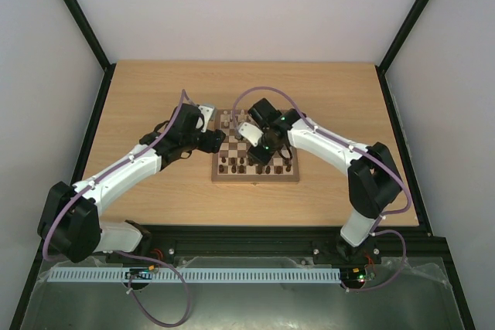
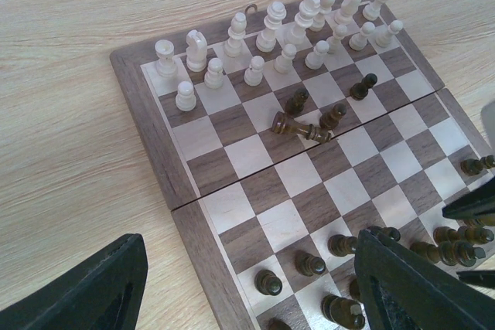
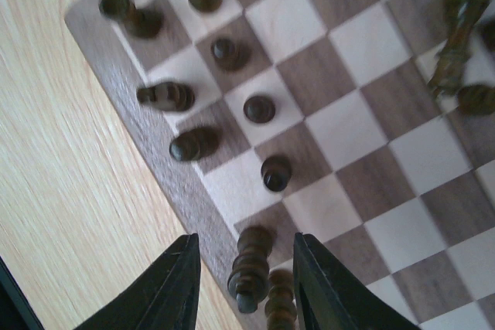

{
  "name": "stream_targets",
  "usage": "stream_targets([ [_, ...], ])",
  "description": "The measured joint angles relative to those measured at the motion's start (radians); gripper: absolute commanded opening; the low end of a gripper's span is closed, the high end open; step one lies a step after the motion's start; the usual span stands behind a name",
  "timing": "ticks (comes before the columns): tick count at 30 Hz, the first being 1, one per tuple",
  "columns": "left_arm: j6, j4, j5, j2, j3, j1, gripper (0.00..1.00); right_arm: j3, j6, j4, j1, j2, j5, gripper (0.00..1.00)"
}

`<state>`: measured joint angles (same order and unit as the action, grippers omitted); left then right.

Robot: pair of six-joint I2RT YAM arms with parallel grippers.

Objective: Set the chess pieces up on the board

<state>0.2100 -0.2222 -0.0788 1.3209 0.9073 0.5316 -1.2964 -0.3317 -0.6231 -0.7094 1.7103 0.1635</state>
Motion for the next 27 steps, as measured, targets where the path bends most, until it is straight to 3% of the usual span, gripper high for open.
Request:
stream_targets([
  [10, 0.025, 0.000, 0.023, -0.001, 0.000, -0.023, 0.75, -0.154, 0.030, 0.005, 0.018, 0.138, -0.042, 0.26],
  [27, 0.070, 0.000, 0.023, -0.008, 0.000, -0.098, 0.75, -0.321, 0.050, 0.053, 0.027, 0.343, -0.192, 0.30],
])
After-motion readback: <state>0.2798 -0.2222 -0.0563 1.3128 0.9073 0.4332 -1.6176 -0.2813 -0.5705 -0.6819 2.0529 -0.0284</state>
